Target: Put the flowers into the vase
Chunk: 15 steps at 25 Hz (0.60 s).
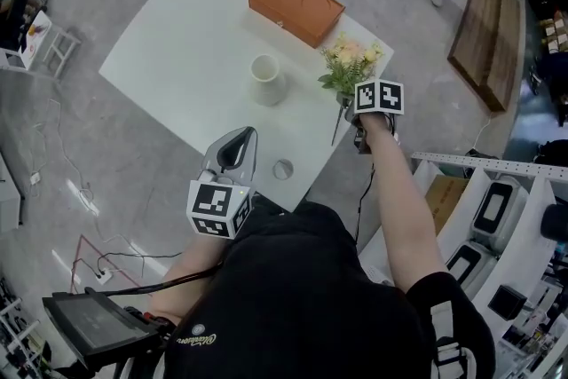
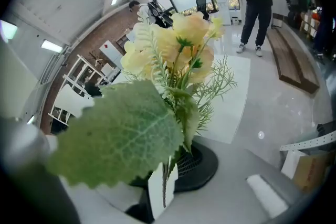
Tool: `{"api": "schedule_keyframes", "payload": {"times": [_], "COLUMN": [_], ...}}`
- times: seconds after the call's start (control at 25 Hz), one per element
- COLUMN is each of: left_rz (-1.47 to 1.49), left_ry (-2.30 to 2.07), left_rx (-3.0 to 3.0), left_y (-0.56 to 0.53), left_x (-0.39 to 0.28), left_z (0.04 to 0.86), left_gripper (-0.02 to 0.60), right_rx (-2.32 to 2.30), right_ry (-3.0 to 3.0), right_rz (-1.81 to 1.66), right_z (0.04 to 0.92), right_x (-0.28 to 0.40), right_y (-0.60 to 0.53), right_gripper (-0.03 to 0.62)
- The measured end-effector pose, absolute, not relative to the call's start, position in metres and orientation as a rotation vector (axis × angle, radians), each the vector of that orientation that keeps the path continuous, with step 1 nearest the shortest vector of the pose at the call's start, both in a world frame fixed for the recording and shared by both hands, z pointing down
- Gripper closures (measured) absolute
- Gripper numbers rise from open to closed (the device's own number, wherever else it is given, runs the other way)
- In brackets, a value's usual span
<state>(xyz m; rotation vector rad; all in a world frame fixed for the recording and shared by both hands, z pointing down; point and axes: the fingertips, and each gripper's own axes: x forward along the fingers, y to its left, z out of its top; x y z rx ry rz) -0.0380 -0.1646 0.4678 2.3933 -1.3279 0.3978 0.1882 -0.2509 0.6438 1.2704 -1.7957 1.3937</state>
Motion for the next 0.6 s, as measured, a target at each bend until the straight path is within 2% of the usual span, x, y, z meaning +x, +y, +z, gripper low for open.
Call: {"api": "schedule_keyframes", "payload": {"times": [0.24,0.6], "left_rz": [0.379,0.347], "left_ry": [-1.337,-1.346], "left_rx": [2.414,2.443], "left_y": [-0.163,-0.166], "left_x": [-0.034,-0.030], "left_z": [0.459,0.444], "left_gripper": [0.574,0.574], "right_rx": [1.454,1.778], "right_ry": [-2.026,-2.309], "right_rz": [1.201,0.624], "right_z": [0.576,0.489], "right_x": [0.188,0.188], "right_y": [-0.269,-0.258], "right_gripper": [0.543,0.542]}}
